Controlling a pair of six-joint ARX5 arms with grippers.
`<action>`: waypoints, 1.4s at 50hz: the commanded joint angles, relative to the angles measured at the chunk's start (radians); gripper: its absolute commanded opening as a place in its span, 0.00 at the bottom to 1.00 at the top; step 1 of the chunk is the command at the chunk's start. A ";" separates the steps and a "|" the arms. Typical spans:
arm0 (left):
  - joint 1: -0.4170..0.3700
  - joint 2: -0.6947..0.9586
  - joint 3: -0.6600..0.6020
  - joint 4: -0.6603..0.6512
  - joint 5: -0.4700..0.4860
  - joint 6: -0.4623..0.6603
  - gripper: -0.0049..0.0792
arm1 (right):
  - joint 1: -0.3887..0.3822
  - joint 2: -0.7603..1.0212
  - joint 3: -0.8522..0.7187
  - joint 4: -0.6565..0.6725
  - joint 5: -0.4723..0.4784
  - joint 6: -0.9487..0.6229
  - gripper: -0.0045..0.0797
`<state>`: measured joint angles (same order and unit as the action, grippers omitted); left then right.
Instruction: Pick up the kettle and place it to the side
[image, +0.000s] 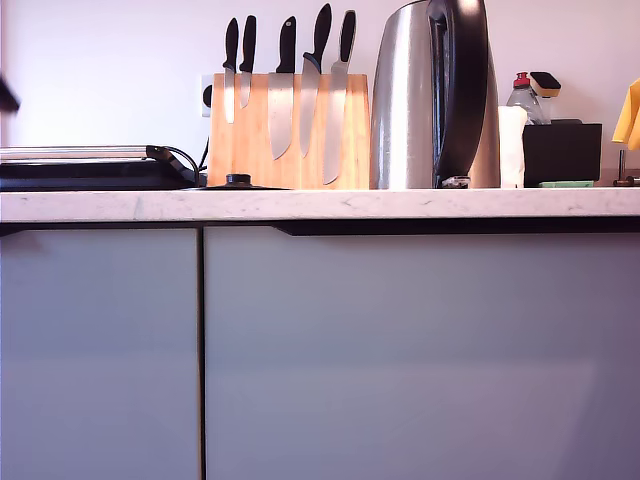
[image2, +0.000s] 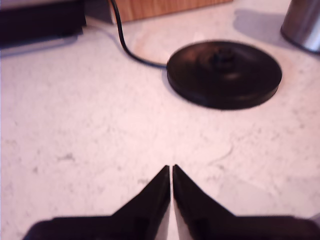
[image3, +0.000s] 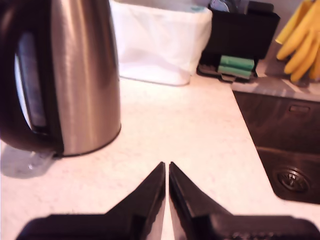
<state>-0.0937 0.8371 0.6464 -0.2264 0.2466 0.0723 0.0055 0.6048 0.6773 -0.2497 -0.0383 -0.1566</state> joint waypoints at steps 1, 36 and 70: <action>0.007 -0.024 -0.044 0.031 -0.001 -0.016 0.04 | -0.009 -0.023 -0.043 0.011 -0.013 0.008 0.05; 0.035 -0.497 -0.343 0.102 -0.070 -0.119 0.04 | -0.021 -0.419 -0.248 -0.047 -0.066 0.051 0.05; 0.035 -0.740 -0.345 -0.235 -0.091 -0.223 0.04 | -0.021 -0.564 -0.248 -0.363 -0.066 0.111 0.05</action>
<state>-0.0628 0.0998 0.3176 -0.4473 0.1562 -0.1482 -0.0128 0.0368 0.4320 -0.6266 -0.1017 -0.0490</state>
